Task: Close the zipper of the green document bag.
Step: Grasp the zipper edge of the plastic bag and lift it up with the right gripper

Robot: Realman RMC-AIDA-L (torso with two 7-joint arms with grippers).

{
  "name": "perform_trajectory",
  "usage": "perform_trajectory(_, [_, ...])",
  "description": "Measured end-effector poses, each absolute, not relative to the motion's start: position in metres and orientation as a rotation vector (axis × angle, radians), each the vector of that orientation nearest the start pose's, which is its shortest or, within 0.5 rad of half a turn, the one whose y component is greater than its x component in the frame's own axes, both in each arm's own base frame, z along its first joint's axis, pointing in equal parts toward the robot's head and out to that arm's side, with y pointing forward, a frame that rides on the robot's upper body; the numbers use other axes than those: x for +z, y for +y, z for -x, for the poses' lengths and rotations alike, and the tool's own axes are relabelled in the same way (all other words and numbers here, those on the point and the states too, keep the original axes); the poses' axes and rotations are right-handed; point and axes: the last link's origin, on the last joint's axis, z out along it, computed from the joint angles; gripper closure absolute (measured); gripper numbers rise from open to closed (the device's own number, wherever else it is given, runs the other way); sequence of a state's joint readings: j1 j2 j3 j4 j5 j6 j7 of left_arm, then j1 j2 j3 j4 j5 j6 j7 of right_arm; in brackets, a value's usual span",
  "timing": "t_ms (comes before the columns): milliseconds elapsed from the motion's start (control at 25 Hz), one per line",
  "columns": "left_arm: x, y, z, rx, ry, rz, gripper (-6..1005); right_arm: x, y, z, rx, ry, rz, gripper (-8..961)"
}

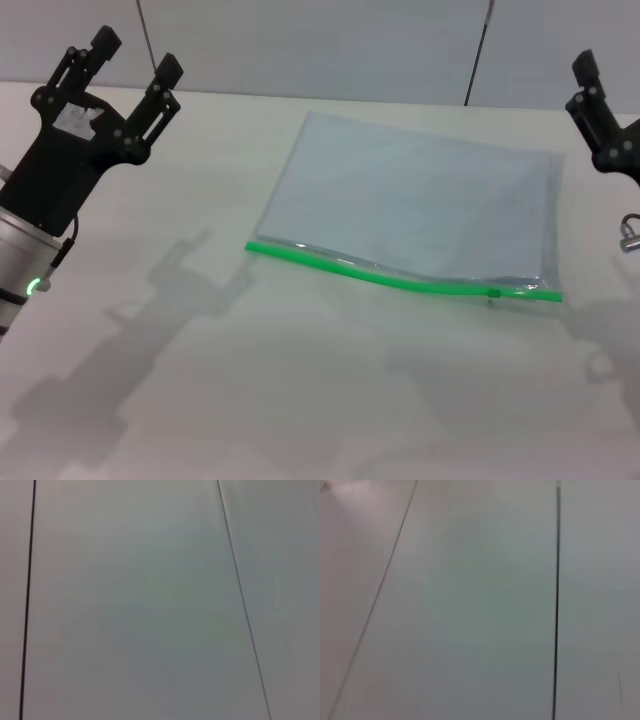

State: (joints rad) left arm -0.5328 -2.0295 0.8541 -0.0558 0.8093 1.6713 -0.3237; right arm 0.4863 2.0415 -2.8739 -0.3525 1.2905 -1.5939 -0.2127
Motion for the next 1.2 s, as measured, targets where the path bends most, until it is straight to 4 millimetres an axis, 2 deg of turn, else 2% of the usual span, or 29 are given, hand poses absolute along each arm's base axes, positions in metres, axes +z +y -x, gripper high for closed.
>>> perform_trajectory(200, [0.021,0.319,0.277,-1.1,-0.177,1.728,273,-0.026,0.31,-0.248,0.738,-0.096,1.588,126])
perform_trajectory(320, [0.021,0.319,0.278,-1.098,-0.179,1.726,273,-0.034,0.309,-0.259,0.546,-0.172,1.612,126])
perform_trajectory(400, [0.021,0.319,0.279,-1.095,-0.18,1.725,274,-0.04,0.307,-0.274,0.328,-0.253,1.623,126])
perform_trajectory(440, [0.021,0.319,0.279,-1.093,-0.181,1.725,274,-0.04,0.307,-0.274,0.328,-0.253,1.623,126])
perform_trajectory(560, [0.022,0.319,0.279,-1.091,-0.182,1.72,274,-0.042,0.302,-0.286,0.168,-0.303,1.607,126])
perform_trajectory(880, [0.025,0.319,0.282,-1.085,-0.188,1.699,274,-0.052,0.299,-0.308,-0.122,-0.411,1.652,127])
perform_trajectory(1200, [0.026,0.32,0.282,-1.086,-0.189,1.693,275,-0.058,0.302,-0.327,-0.289,-0.388,1.712,127])
